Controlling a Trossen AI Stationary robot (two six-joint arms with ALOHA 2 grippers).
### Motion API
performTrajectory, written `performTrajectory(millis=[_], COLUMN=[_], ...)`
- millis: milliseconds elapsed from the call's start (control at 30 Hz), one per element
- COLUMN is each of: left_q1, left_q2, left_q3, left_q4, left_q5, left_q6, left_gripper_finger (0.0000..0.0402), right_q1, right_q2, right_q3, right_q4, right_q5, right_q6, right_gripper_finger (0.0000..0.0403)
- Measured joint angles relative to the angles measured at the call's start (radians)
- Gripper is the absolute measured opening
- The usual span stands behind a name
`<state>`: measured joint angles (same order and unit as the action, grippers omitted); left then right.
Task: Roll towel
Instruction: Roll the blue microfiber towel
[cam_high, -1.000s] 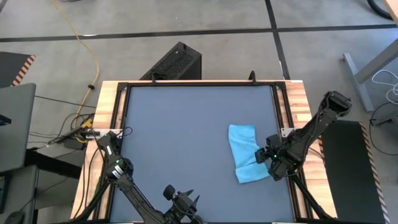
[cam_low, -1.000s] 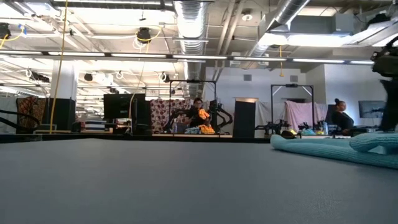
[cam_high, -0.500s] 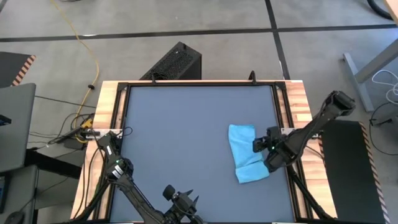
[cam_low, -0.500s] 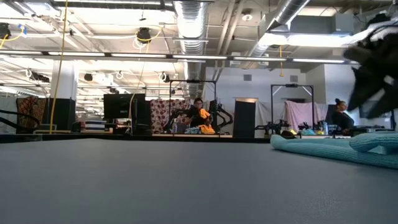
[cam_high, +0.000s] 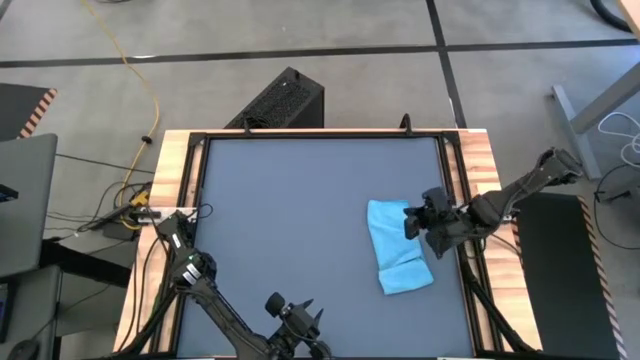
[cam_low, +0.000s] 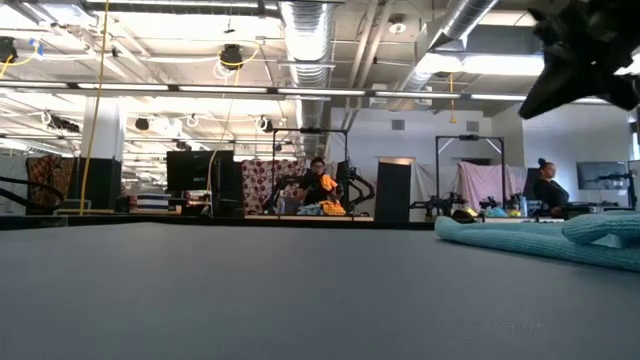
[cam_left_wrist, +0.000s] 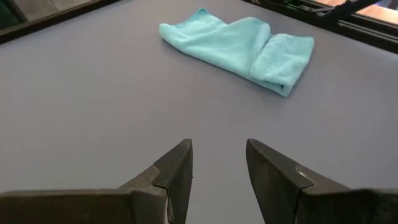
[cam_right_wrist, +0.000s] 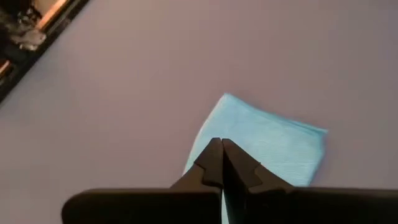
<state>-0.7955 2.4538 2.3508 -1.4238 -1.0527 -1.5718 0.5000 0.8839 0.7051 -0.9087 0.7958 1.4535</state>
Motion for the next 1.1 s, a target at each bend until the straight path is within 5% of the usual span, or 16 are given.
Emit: performTrajectory(millis=[367, 767, 1100], left_q1=[0.0, -0.021, -0.024], left_q2=[0.0, 0.0, 0.0], left_q3=[0.0, 0.0, 0.0], left_q4=[0.0, -0.029, -0.034], left_q5=[0.001, 0.049, 0.073], left_q6=[0.0, -0.069, -0.089], left_gripper_finger=[0.0139, 0.0139, 0.0139], right_q1=[-0.201, -0.234, -0.291], right_q2=[0.232, 0.521, 0.622], right_q3=[-0.102, -0.102, -0.099], right_q4=[0.183, 0.195, 0.382], right_q5=[-0.254, -0.273, -0.242], right_q6=[-0.145, -0.205, -0.281], right_gripper_finger=[0.0014, 0.0015, 0.0016])
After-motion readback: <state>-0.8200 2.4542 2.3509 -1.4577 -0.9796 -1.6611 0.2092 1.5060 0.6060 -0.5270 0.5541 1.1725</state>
